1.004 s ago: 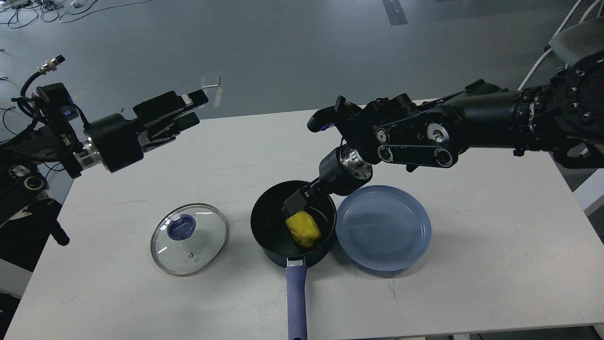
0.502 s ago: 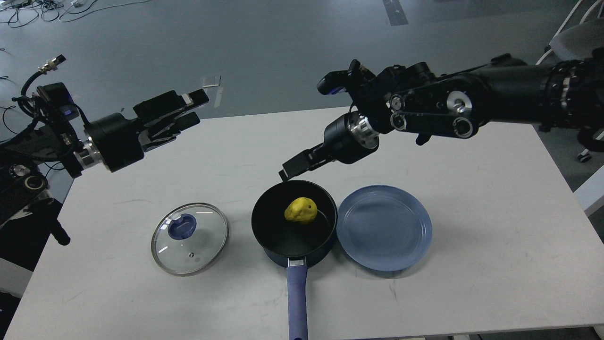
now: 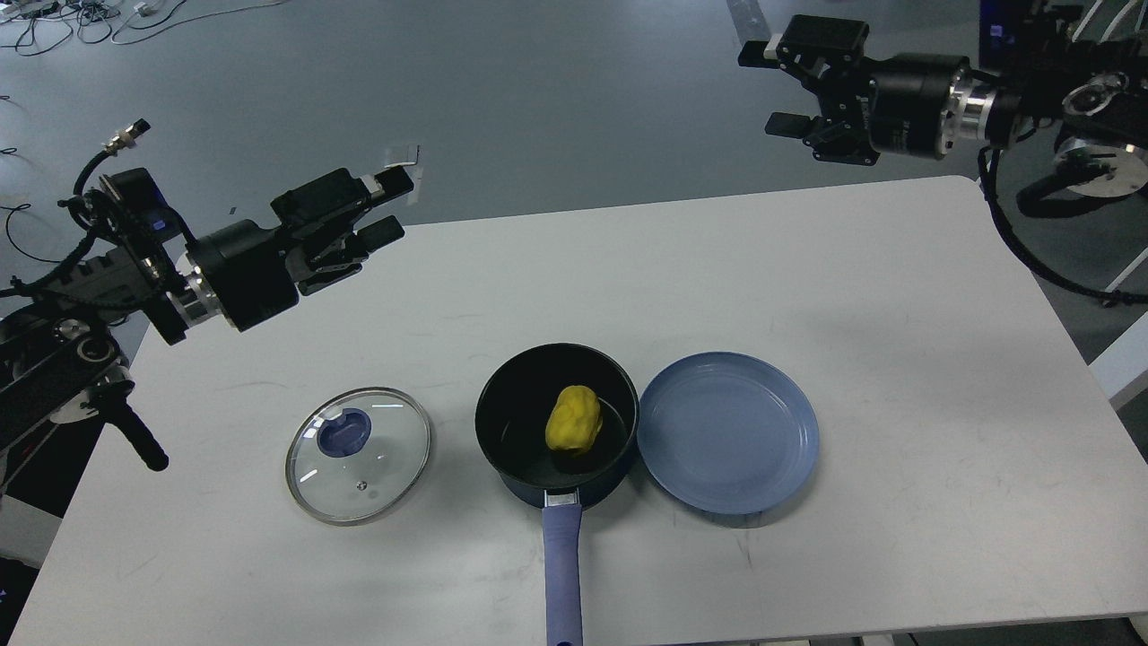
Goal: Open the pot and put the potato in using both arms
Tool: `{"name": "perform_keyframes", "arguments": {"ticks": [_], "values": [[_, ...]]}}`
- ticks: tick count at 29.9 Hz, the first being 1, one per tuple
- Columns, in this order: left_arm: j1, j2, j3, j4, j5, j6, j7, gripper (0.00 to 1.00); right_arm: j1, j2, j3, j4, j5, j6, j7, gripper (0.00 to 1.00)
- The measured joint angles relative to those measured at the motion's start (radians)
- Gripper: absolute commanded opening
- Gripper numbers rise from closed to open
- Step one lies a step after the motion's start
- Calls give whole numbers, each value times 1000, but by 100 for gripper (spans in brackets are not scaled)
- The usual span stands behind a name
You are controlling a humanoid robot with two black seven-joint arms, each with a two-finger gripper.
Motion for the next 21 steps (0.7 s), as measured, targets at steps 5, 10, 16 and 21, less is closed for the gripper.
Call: {"name": "perform_keyframes", "arguments": {"ticks": [5, 10, 16, 21], "values": [[2, -65, 0, 65, -169, 0, 0, 98, -212, 22, 245, -74, 159, 0, 4, 98], [41, -136, -13, 118, -347, -4, 0, 98, -377, 100, 416, -122, 212, 0, 18, 99], [128, -220, -134, 134, -431, -4, 24, 98, -490, 174, 488, -135, 215, 0, 103, 99], [160, -277, -188, 192, -446, 1, 51, 98, -527, 216, 495, -145, 215, 0, 124, 99]]}}
